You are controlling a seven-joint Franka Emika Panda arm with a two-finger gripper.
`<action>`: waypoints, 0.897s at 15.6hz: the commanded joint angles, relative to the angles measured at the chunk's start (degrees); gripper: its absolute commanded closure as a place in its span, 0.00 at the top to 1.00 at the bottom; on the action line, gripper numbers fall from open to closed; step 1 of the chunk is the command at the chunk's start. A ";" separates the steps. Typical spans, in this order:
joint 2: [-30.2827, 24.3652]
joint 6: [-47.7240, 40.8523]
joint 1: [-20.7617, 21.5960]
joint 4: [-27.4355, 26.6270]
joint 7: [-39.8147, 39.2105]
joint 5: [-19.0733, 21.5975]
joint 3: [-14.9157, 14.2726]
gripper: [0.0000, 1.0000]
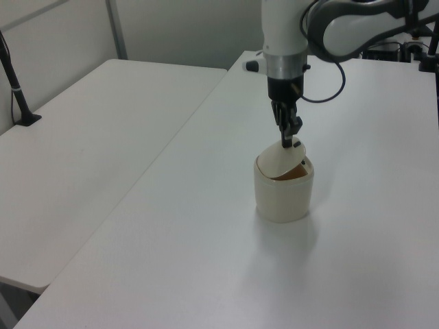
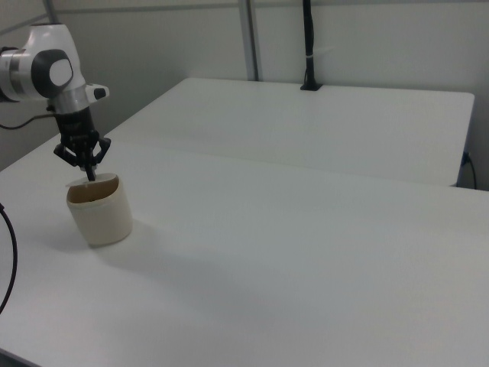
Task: Close the trash bin
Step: 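Lower the gripper onto the raised lid, pushing it down shut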
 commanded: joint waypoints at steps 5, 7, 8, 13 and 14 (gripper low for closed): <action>1.50 0.13 0.73 -2.80 -1.27 -0.71 0.25 0.00; 1.94 0.31 0.99 -2.80 -1.27 -0.71 0.25 0.00; 2.55 0.31 1.00 -2.80 -1.27 -0.71 0.34 0.00; 3.08 1.71 1.08 -3.94 -0.83 -1.41 0.95 0.00; 3.08 1.71 1.08 -3.95 -0.83 -1.41 0.96 0.00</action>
